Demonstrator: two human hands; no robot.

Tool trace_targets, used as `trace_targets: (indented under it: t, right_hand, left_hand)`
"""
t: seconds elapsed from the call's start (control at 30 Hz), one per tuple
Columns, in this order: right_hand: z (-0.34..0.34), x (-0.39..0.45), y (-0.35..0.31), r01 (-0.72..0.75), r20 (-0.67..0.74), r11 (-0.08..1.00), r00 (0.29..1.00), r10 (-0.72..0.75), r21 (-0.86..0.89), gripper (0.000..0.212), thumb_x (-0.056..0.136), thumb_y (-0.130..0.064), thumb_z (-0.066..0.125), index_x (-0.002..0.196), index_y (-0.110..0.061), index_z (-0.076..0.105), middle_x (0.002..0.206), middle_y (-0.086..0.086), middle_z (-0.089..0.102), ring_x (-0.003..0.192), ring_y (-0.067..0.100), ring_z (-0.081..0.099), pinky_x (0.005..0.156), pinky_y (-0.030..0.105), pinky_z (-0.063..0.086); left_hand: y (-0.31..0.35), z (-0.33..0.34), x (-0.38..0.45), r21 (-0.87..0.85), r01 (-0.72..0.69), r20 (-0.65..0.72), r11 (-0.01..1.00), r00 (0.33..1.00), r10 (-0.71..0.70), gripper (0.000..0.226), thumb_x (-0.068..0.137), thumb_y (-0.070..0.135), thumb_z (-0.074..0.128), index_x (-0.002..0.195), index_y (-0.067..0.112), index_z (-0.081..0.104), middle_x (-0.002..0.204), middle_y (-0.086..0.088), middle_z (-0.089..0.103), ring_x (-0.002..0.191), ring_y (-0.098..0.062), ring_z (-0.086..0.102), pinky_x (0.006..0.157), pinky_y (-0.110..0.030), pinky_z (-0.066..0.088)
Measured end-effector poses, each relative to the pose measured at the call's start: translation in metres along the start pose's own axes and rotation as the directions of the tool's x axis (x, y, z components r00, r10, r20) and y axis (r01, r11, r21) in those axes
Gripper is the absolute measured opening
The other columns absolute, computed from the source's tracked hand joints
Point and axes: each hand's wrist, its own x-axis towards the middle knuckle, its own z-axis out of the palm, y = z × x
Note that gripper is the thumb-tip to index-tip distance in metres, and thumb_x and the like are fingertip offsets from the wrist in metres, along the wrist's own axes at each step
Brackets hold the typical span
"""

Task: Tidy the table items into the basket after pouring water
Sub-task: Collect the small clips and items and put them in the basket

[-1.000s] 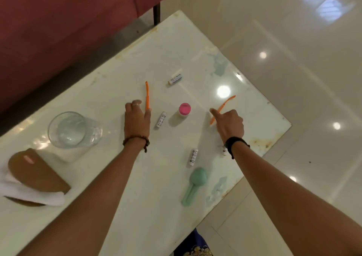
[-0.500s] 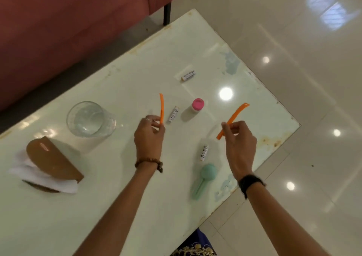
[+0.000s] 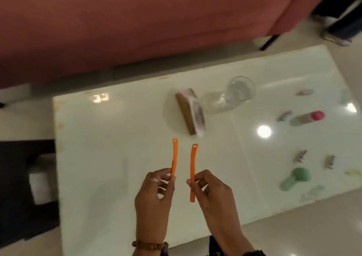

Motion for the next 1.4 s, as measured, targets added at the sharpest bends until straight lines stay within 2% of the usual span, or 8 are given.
trace_targets:
  t: [0.13,0.4,0.6,0.77,0.97,1.07,1.13,1.4]
  right_hand:
    - [0.094,-0.022,-0.079,0.122,0.152,0.992,0.982,-0.115,-0.037,0.016,0.088,-0.045,0.055,0.075,-0.041,0.046,0.064,-0.020,0.062,0.069,-0.004,0.057,0.052,0.014,0.036]
    - [0.281,-0.067,-0.232,0.359,0.435,0.933,0.841,-0.323,0.001,0.010,0.087,-0.030,0.059,0.085,-0.021,0.061,0.079,0.000,0.070,0.079,0.022,0.063,0.066,0.034,0.048]
    - [0.385,-0.068,-0.275,0.481,0.510,0.853,0.795,-0.329,-0.200,0.023,0.094,-0.018,0.048,0.087,-0.001,0.062,0.095,0.023,0.066,0.089,0.041,0.061,0.068,0.041,0.047]
    - [0.416,-0.066,-0.272,0.529,0.540,0.795,0.780,-0.318,-0.297,0.025,0.098,-0.012,0.041,0.098,0.002,0.062,0.100,0.022,0.066,0.093,0.039,0.064,0.078,0.044,0.054]
    - [0.382,-0.060,-0.256,0.525,0.481,0.847,0.765,-0.428,-0.082,0.021,0.097,-0.024,0.044,0.095,-0.006,0.057,0.081,0.010,0.067,0.073,0.029,0.064,0.060,0.035,0.052]
    - [0.333,-0.045,-0.223,0.464,0.350,0.886,0.829,-0.436,0.004,0.012,0.095,-0.024,0.047,0.093,-0.014,0.052,0.069,0.000,0.058,0.060,0.018,0.056,0.050,0.026,0.042]
    - [0.295,-0.031,-0.193,0.374,0.282,0.927,0.889,-0.361,0.008,0.006,0.094,-0.025,0.048,0.093,-0.019,0.051,0.068,0.000,0.062,0.060,0.017,0.059,0.052,0.031,0.047]
    - [0.085,0.026,-0.025,0.023,-0.073,1.000,0.997,-0.022,0.004,0.010,0.091,-0.023,0.053,0.088,-0.032,0.052,0.063,-0.008,0.065,0.048,0.002,0.053,0.042,0.013,0.034]
  left_hand:
    - [-0.054,-0.118,0.003,0.000,0.102,-0.227,0.995,0.969,-0.099,0.017,0.078,0.014,0.067,0.092,0.023,0.065,0.079,0.017,0.059,0.066,-0.009,0.061,0.058,0.000,0.043]
    - [-0.175,-0.322,0.006,0.101,0.333,-0.607,0.937,0.767,-0.207,0.014,0.074,0.002,0.070,0.088,0.003,0.070,0.087,-0.021,0.071,0.083,-0.027,0.064,0.076,-0.025,0.040]
    - [-0.258,-0.355,0.021,0.215,0.611,-0.469,0.762,0.749,-0.468,0.015,0.083,0.019,0.061,0.091,0.010,0.070,0.092,-0.023,0.069,0.090,-0.038,0.063,0.077,-0.040,0.049]
    - [-0.290,-0.354,0.034,0.223,0.652,-0.383,0.725,0.743,-0.550,0.016,0.085,0.021,0.056,0.086,0.012,0.069,0.093,-0.022,0.069,0.091,-0.039,0.062,0.080,-0.044,0.050]
    - [-0.255,-0.342,0.030,0.091,0.498,-0.410,0.863,0.808,-0.423,0.018,0.087,0.023,0.055,0.100,0.013,0.063,0.100,-0.015,0.067,0.094,-0.033,0.061,0.077,-0.032,0.044]
    - [-0.209,-0.311,0.022,0.199,0.263,-0.413,0.944,0.896,-0.163,0.017,0.085,0.013,0.059,0.100,0.006,0.063,0.112,-0.017,0.064,0.096,-0.028,0.063,0.078,-0.024,0.043]
    - [-0.181,-0.281,0.018,0.245,0.167,-0.378,0.955,0.924,-0.065,0.011,0.078,0.002,0.067,0.089,0.002,0.066,0.095,-0.019,0.068,0.080,-0.023,0.064,0.067,-0.016,0.043]
    - [-0.065,-0.062,0.018,0.136,0.016,0.185,0.991,0.982,-0.042,0.008,0.086,0.010,0.058,0.089,0.014,0.065,0.089,0.000,0.070,0.073,-0.004,0.058,0.068,0.000,0.038]
